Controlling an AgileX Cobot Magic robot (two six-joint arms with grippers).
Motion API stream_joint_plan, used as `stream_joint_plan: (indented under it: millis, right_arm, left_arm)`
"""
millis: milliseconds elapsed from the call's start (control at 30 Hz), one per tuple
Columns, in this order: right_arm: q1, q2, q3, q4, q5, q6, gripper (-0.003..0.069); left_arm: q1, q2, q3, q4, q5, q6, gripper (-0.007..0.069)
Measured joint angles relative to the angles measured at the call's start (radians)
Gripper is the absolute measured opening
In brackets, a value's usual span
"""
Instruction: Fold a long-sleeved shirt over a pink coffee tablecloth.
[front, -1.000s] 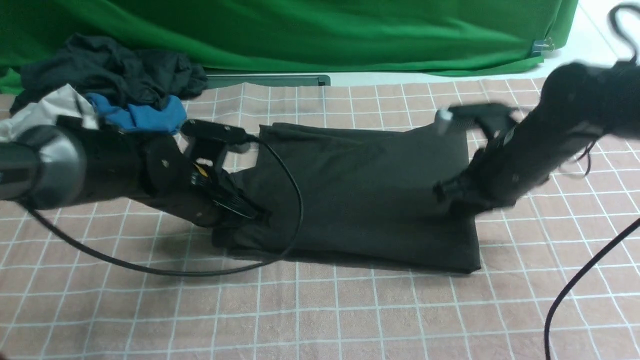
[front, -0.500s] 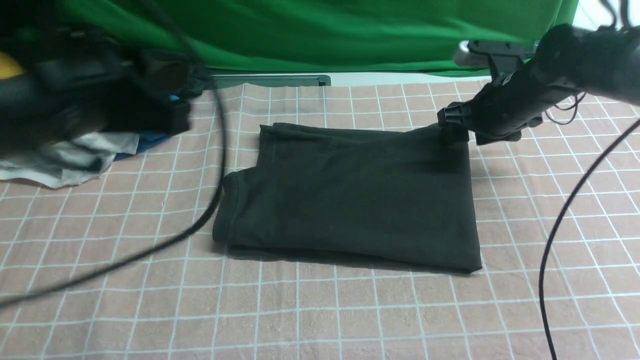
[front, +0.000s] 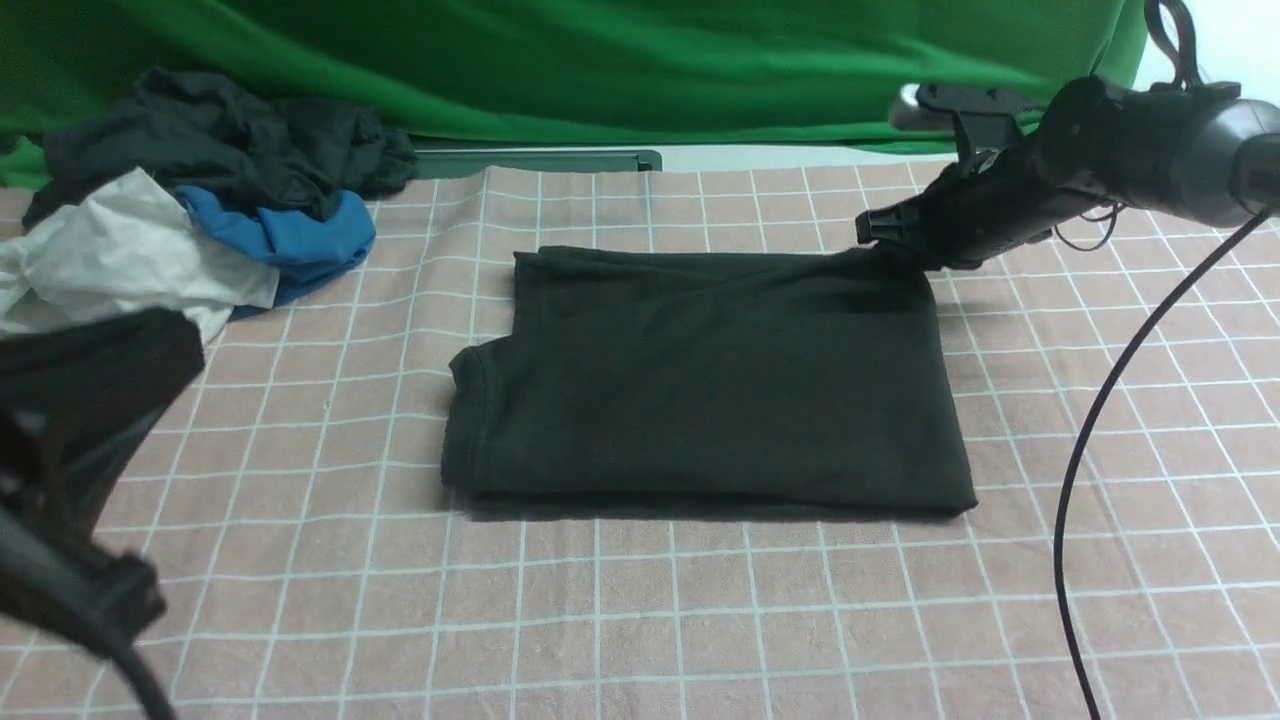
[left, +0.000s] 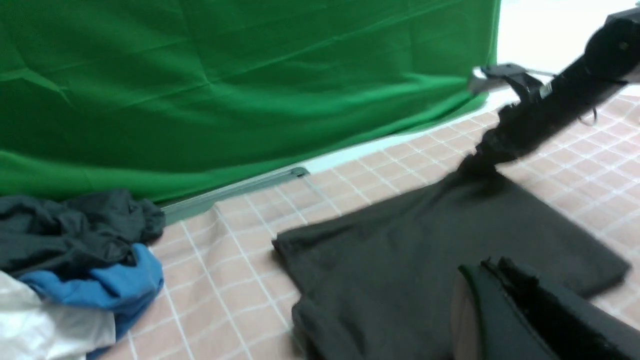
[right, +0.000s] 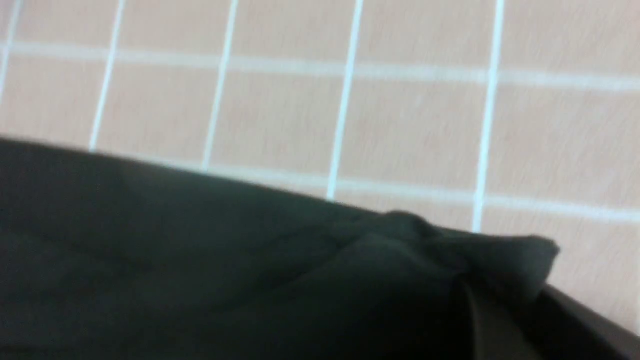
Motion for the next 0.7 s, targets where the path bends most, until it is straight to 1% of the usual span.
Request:
stream_joint_plan:
  millis: [33,67,100,167,200,233,267,300,367,400,433,467,500,533,567,633,700]
  right_arm:
    - [0.0,0.0,0.0,-0.007,-0.019,-0.002,0.0126]
    - [-0.001,-0.002,-0.001,-0.017,-0.032,-0.002,0.0201]
    - [-0.002,-0.004,-0.001,-0.021,-0.032,-0.002,0.0246]
    - [-0.004,-0.026,-0.001,-0.026,-0.003,-0.002,0.0409]
    - [-0.005,-0.044,-0.001,-0.03,0.021,-0.002,0.0478]
    - [-0.005,-0.076,0.0,-0.036,0.06,-0.001,0.0528]
    - [-0.005,-0.102,0.0,-0.043,0.087,0.002,0.0539]
    - [-0.005,-0.132,0.0,-0.049,0.117,0.006,0.0534]
    - [-0.005,-0.207,0.007,-0.07,0.189,0.008,0.047]
    - [-0.005,-0.256,0.02,-0.077,0.222,0.008,0.0414]
    - [-0.005,-0.33,0.049,-0.081,0.257,0.008,0.0329]
    - [-0.005,-0.388,0.084,-0.083,0.274,0.008,0.0274]
    - [-0.005,-0.388,0.092,-0.084,0.274,0.008,0.0274]
    - [-0.005,-0.5,0.164,-0.088,0.293,0.018,0.0207]
    - [-0.005,-0.513,0.185,-0.088,0.295,0.02,0.0203]
    - [-0.005,-0.675,0.309,-0.09,0.319,0.046,0.0176]
    - [-0.005,-0.805,0.419,-0.091,0.328,0.067,0.0175]
  left_arm:
    - [0.0,-0.011,0.004,0.009,0.019,0.0,0.0019]
    - [0.0,-0.019,0.007,0.014,0.038,0.0,0.0019]
    - [0.0,-0.023,0.008,0.017,0.055,0.0,0.0019]
    - [0.0,-0.032,0.008,0.018,0.088,0.0,0.0019]
    - [0.0,-0.035,0.008,0.017,0.096,0.0,0.0019]
    - [0.0,-0.041,0.008,0.017,0.098,0.0,0.0019]
    - [0.0,-0.045,0.008,0.017,0.098,0.005,0.0019]
    - [0.0,-0.051,0.008,0.017,0.098,0.011,0.0019]
    - [0.0,-0.072,0.009,0.002,0.098,0.041,0.0019]
    - [0.0,-0.087,0.011,-0.013,0.097,0.061,0.0019]
    - [0.0,-0.111,0.018,-0.042,0.094,0.101,0.0019]
    - [0.0,-0.134,0.028,-0.07,0.093,0.131,0.0019]
    - [0.0,-0.139,0.03,-0.081,0.093,0.137,0.0019]
    - [0.0,-0.182,0.054,-0.127,0.085,0.176,0.0019]
    - [0.0,-0.193,0.062,-0.139,0.081,0.183,0.0019]
    - [0.0,-0.258,0.109,-0.194,0.035,0.203,0.0019]
    - [0.0,-0.295,0.153,-0.221,-0.021,0.209,0.0019]
